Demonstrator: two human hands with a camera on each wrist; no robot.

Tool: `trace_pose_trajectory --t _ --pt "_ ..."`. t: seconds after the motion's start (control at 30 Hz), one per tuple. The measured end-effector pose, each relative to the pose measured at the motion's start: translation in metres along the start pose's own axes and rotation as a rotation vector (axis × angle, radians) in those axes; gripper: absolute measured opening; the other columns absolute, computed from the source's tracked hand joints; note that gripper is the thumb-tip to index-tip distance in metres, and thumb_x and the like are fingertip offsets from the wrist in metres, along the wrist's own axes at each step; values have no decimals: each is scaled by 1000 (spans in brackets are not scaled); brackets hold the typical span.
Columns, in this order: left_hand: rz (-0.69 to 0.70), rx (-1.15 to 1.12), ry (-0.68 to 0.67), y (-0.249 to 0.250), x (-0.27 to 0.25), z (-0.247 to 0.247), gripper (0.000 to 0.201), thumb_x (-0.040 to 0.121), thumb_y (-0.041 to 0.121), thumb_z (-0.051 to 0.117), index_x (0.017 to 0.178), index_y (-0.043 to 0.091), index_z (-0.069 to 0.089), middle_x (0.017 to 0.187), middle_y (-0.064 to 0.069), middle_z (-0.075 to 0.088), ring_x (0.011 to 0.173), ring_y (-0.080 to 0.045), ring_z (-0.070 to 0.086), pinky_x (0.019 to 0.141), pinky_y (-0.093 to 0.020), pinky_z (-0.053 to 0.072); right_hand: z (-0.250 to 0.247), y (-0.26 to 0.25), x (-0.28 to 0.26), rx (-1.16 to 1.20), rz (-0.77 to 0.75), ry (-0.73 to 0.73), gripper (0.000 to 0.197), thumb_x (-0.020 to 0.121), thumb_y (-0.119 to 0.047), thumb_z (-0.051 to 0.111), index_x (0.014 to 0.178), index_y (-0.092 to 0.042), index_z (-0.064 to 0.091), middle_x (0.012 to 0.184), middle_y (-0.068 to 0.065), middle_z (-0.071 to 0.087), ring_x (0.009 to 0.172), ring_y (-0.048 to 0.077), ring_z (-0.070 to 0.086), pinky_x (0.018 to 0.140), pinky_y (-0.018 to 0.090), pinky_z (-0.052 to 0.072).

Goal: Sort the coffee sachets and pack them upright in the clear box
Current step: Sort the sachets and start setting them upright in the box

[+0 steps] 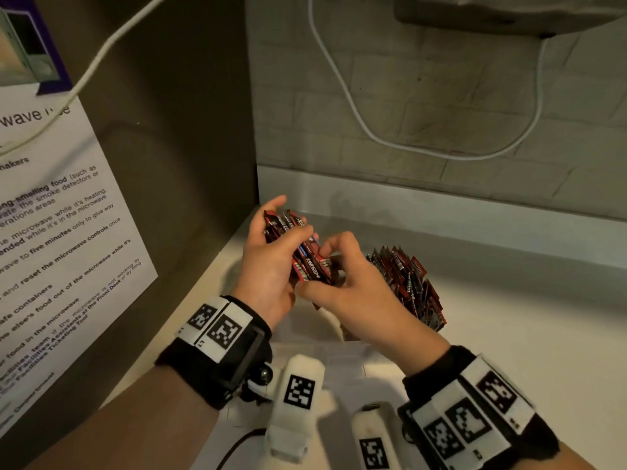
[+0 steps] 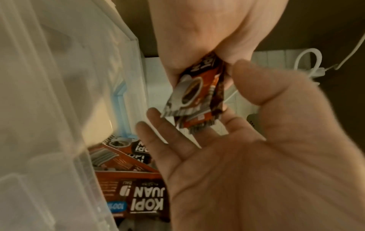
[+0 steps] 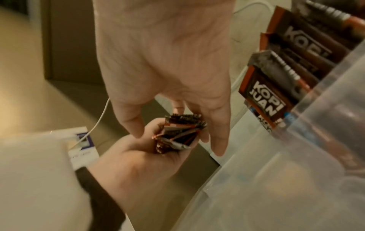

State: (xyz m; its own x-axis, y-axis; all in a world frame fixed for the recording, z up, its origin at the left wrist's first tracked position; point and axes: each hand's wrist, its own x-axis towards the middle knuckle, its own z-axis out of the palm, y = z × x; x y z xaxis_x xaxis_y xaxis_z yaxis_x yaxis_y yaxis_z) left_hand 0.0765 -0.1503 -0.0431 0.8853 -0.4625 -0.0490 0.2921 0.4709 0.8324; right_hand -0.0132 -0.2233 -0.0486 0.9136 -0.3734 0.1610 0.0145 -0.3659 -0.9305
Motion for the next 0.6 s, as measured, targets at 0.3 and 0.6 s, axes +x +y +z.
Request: trace_pose_trajectory --t 0.3,0.6 --pt "-92 -63 -104 -6 -6 -1 45 92 -3 54 118 34 51 103 -8 60 66 -19 61 65 -34 56 -4 2 5 -109 19 -13 46 63 -11 81 77 -21 39 75 -1 57 63 13 54 61 40 49" --pt "-133 163 -229 2 -2 -13 37 94 11 57 120 36 52 112 -6 61 92 -20 65 74 -33 57 -7 4 1 -67 63 34 51 63 -16 87 77 -20 38 89 7 66 72 23 68 58 40 58"
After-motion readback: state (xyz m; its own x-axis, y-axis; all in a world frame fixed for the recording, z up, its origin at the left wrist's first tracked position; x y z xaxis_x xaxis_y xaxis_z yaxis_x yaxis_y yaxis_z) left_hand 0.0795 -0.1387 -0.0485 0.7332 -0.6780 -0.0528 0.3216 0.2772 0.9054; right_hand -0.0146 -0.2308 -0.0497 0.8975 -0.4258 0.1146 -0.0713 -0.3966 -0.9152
